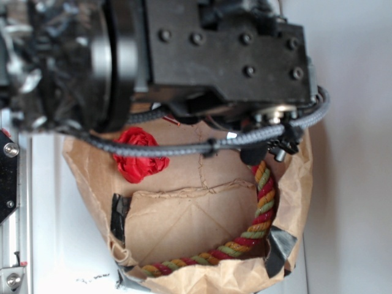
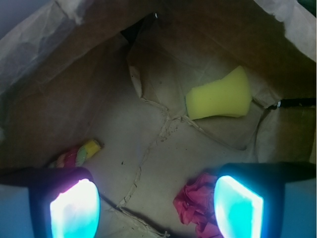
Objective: Grab the green sponge.
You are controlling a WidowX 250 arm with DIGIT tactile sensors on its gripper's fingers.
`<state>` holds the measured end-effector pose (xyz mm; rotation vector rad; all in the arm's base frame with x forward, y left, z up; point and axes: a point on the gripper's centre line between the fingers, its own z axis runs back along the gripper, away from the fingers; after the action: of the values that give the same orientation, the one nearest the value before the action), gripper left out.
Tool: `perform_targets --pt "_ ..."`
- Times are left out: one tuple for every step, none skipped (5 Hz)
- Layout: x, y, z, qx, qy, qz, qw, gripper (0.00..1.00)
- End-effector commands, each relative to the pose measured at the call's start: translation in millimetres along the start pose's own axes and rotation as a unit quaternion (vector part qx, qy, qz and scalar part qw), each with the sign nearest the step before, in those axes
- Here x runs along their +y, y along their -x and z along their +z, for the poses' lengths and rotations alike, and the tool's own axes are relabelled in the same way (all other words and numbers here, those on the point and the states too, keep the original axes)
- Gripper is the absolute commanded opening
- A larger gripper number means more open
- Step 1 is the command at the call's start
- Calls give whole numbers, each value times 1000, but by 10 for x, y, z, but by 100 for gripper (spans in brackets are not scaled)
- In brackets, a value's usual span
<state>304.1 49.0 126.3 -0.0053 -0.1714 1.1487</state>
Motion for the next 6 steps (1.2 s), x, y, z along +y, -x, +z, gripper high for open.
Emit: perform_targets --pt "71 -229 176 -30 50 -106 993 100" --pt "80 -288 194 -20 66 -228 971 100" --pt "63 -388 237 7 79 -345 935 100" --pt "76 -429 256 -11 87 -449 889 100" --pt "49 -325 238 -13 98 -530 842 100" --pt "42 -251 234 -3 109 -580 807 100"
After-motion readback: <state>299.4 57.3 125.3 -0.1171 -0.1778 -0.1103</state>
